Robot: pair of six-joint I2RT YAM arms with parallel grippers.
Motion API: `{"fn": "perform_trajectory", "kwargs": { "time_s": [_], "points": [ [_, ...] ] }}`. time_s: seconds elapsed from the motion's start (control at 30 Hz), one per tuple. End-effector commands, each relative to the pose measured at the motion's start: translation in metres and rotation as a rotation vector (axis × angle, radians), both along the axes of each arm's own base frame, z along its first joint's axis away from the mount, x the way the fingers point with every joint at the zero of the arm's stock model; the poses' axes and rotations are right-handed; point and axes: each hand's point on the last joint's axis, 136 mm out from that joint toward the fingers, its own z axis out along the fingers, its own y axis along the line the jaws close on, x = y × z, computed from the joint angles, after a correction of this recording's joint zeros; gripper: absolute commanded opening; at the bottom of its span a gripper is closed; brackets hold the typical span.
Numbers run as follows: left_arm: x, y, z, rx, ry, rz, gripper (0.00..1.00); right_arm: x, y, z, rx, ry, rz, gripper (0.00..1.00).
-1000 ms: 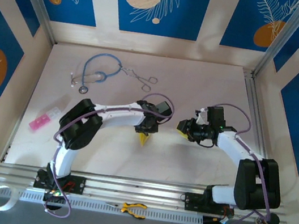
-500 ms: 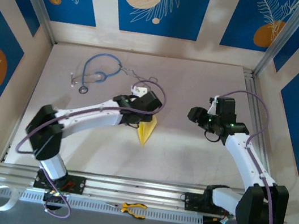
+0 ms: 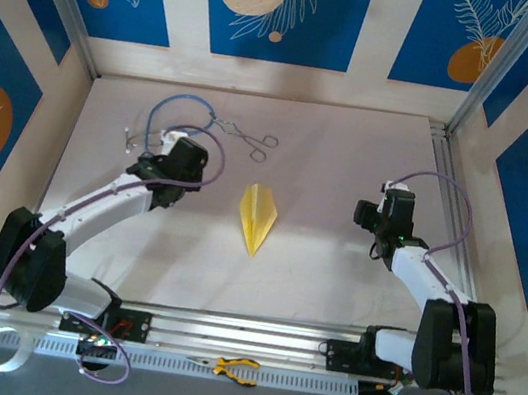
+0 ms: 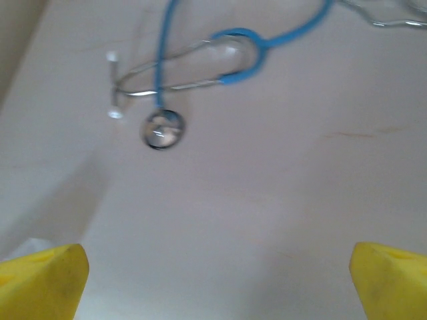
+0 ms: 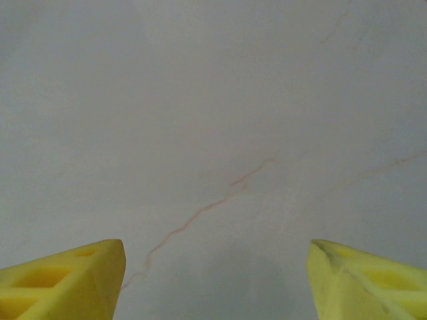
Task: Fold a paper plane with a square sheet of paper (pick it up from the middle)
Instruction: Reset both arms
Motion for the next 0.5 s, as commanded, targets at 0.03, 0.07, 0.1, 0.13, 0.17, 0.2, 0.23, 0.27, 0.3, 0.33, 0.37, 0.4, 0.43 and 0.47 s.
{"fn": "perform_trajectory", "kwargs": {
  "time_s": [0.03,0.07,0.1,0.13,0.17,0.2,0.23,0.27,0.3,0.33,0.37,0.4,0.43,0.47],
  "points": [
    [0.015,0.037,-0.004,0.101,-0.040,-0.015,1.00,0.027,0.008,0.021,0.000,-0.200,0.089,0.74],
    [0.018,0.044,-0.008,0.111,-0.061,-0.004,1.00,0.030,0.009,0.018,0.008,-0.215,0.099,0.74],
    [0.020,0.048,-0.012,0.123,-0.075,-0.003,1.00,0.032,0.010,0.015,0.013,-0.223,0.107,0.74],
    [0.021,0.053,-0.015,0.137,-0.091,-0.003,1.00,0.036,0.010,0.015,0.017,-0.223,0.118,0.74],
    [0.023,0.055,-0.015,0.152,-0.110,-0.009,1.00,0.037,0.013,0.016,0.024,-0.233,0.142,0.74],
    [0.024,0.055,-0.016,0.163,-0.126,-0.023,1.00,0.038,0.017,0.016,0.041,-0.229,0.167,0.74],
    [0.026,0.055,-0.017,0.170,-0.148,-0.037,1.00,0.038,0.021,0.016,0.065,-0.229,0.195,0.74],
    [0.029,0.054,-0.019,0.166,-0.179,-0.053,1.00,0.038,0.025,0.018,0.085,-0.239,0.220,0.74],
    [0.031,0.053,-0.022,0.162,-0.207,-0.063,1.00,0.037,0.029,0.019,0.106,-0.250,0.244,0.74],
    [0.034,0.051,-0.023,0.147,-0.244,-0.073,1.00,0.036,0.034,0.022,0.126,-0.271,0.275,0.74],
    [0.036,0.047,-0.024,0.132,-0.275,-0.096,1.00,0.035,0.039,0.025,0.142,-0.289,0.306,0.74],
    [0.038,0.041,-0.025,0.126,-0.284,-0.139,1.00,0.033,0.043,0.024,0.149,-0.307,0.329,0.74],
    [0.040,0.037,-0.029,0.132,-0.277,-0.169,1.00,0.031,0.049,0.021,0.152,-0.340,0.361,0.74],
    [0.042,0.038,-0.031,0.148,-0.277,-0.173,1.00,0.028,0.051,0.014,0.144,-0.360,0.378,0.74]
  ]
}}
